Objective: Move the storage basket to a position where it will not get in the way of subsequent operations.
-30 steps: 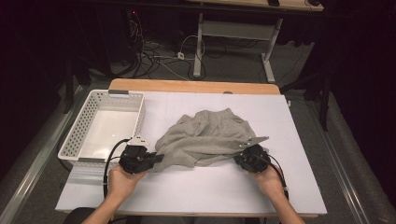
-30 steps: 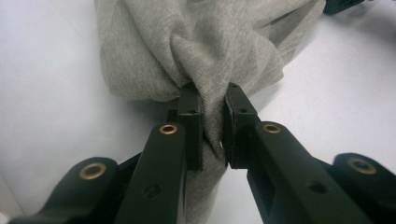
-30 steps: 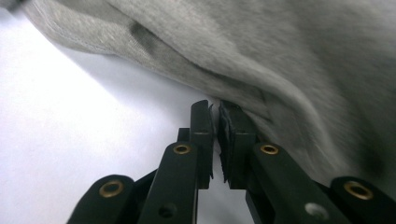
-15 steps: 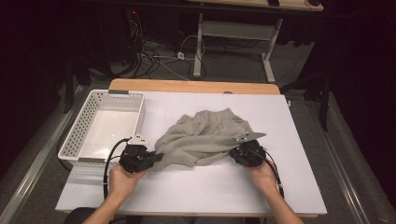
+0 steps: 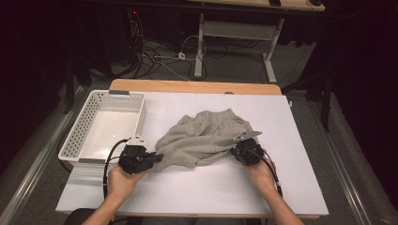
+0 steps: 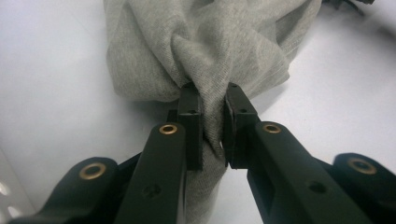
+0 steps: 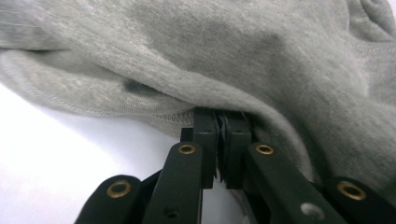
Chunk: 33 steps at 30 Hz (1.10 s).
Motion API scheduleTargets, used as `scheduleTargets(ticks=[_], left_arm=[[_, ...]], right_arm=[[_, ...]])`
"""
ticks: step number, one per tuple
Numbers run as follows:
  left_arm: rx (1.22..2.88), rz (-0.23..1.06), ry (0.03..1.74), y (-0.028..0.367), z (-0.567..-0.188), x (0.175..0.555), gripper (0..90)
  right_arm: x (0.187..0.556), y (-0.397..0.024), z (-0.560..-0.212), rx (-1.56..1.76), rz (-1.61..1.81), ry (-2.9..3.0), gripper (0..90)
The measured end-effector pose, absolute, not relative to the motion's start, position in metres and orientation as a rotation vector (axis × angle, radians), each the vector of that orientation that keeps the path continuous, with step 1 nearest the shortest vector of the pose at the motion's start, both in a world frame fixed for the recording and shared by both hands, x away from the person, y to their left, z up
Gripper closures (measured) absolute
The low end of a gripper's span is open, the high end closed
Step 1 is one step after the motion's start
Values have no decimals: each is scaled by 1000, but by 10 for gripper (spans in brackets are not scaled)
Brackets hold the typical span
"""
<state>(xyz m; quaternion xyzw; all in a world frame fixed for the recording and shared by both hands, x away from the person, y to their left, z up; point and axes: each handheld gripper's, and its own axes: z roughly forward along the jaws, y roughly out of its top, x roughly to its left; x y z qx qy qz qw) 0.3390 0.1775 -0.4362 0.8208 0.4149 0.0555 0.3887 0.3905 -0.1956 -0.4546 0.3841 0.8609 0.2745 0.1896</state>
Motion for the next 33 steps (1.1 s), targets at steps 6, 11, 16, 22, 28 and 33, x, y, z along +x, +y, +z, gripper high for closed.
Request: scheduleTargets(ticks=[6, 11, 16, 22, 28, 33], left_arm=[[2072, 143, 1057, 182, -432, 334, 782], [2054, 146, 1055, 186, -425, 326, 782], [2061, 142, 1064, 187, -425, 327, 782], [2067, 138, 1062, 186, -426, 327, 781], [2062, 137, 1062, 186, -427, 328, 781], [2065, 136, 1061, 185, -428, 329, 780]], right_arm=[[370, -205, -442, 1065, 803, 2453, 879], [354, -212, -435, 1065, 834, 2490, 878], [344, -214, -438, 1046, 809, 2517, 868], [347, -209, -448, 1045, 751, 2559, 879], [346, -206, -452, 1058, 766, 2559, 778], [349, -196, -455, 1042, 713, 2554, 849]])
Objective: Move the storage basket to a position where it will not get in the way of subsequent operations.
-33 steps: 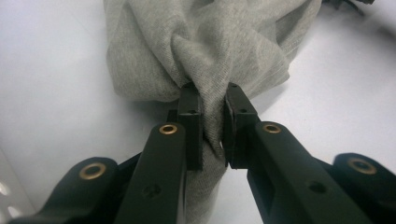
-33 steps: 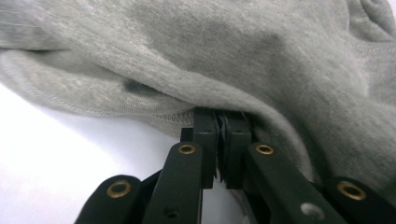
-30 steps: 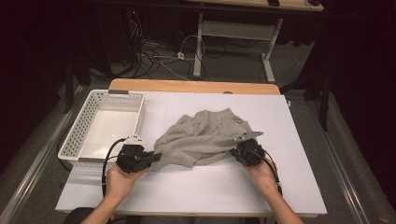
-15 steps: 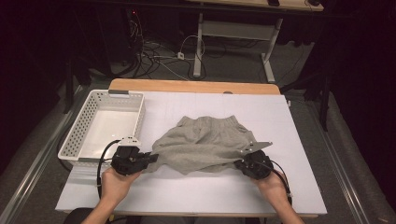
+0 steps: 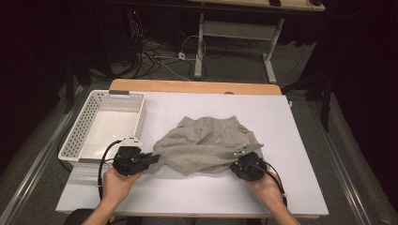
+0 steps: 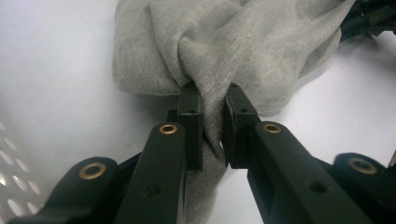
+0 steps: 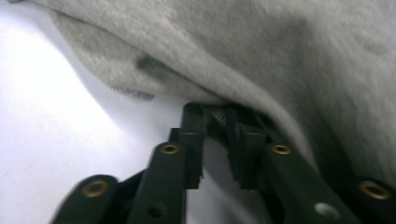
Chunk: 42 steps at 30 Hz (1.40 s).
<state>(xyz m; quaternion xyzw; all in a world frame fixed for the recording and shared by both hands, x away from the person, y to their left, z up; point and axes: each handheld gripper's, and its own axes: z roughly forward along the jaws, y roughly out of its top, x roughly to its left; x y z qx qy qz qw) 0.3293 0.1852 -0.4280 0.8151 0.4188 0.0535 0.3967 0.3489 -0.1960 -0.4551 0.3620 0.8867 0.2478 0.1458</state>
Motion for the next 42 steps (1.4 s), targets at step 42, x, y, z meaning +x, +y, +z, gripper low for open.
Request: scheduleTargets(ticks=[42], left_arm=[[2074, 98, 1061, 191, -432, 309, 732]], right_arm=[[294, -231, -439, 1034, 826, 2580, 800]])
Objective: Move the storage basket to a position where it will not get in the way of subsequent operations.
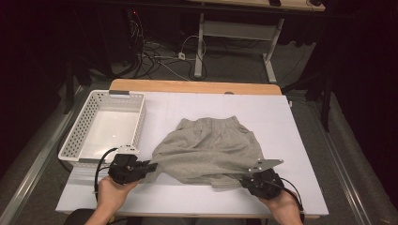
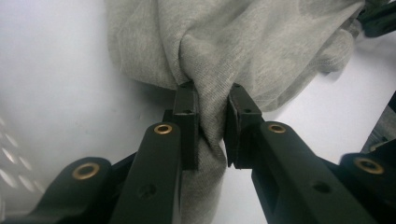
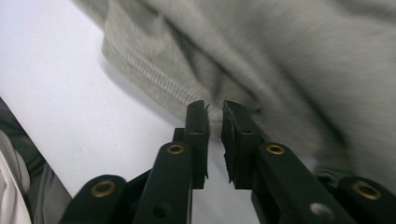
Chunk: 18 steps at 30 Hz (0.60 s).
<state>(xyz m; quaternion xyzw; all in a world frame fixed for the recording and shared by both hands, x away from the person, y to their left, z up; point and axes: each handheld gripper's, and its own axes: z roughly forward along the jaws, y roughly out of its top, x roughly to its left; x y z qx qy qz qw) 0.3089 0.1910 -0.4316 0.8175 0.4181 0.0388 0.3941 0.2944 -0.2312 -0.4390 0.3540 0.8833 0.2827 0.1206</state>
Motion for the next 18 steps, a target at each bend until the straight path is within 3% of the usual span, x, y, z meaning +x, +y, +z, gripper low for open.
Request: scheduleTargets(ticks=[4, 10, 18], left_arm=[[2064, 110, 1054, 189, -431, 308, 703], [2056, 133, 1056, 186, -432, 309, 586], [2082, 179, 1049, 178, -433, 313, 563]], right_arm=[[291, -242, -431, 1062, 872, 2490, 777], [310, -254, -438, 1140, 816, 2434, 749], [345, -247, -456, 1161, 719, 2449, 777]])
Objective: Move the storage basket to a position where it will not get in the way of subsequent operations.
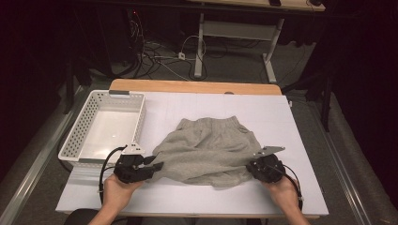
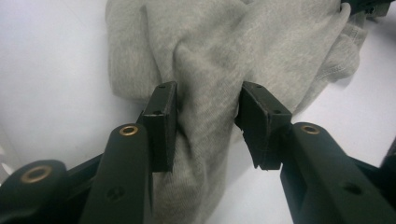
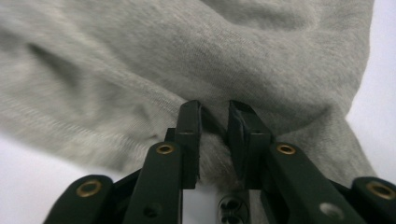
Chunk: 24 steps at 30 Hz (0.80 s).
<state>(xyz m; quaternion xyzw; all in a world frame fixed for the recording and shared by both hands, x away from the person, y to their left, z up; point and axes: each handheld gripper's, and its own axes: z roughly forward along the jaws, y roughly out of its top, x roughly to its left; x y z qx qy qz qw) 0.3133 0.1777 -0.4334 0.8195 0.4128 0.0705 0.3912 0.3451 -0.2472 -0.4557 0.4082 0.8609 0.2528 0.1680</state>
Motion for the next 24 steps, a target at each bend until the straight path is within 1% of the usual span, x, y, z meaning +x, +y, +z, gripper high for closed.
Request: scheduleTargets(ticks=[3, 6, 10, 12, 13, 14, 18, 20, 24], left_arm=[[2082, 174, 1054, 179, -434, 316, 566], [2077, 173, 1063, 181, -434, 316, 581], [2066, 188, 1056, 183, -432, 314, 582], [2064, 189, 1054, 183, -431, 314, 583], [2064, 183, 1057, 182, -432, 315, 583], [2062, 181, 1055, 182, -432, 315, 583], [2045, 184, 1033, 178, -427, 310, 578], [2052, 201, 1009, 173, -424, 309, 574], [2069, 205, 978, 163, -422, 310, 544]], right_arm=[[354, -248, -455, 1171, 731, 2441, 815], [353, -249, -454, 1179, 739, 2438, 821], [341, -249, -442, 1160, 827, 2409, 798], [334, -244, -437, 1134, 886, 2418, 770], [329, -235, -437, 1106, 932, 2448, 731], [329, -230, -438, 1085, 930, 2461, 715], [334, -212, -444, 1033, 871, 2502, 689], [338, -209, -447, 1027, 843, 2514, 718], [342, -210, -451, 1032, 801, 2547, 890]])
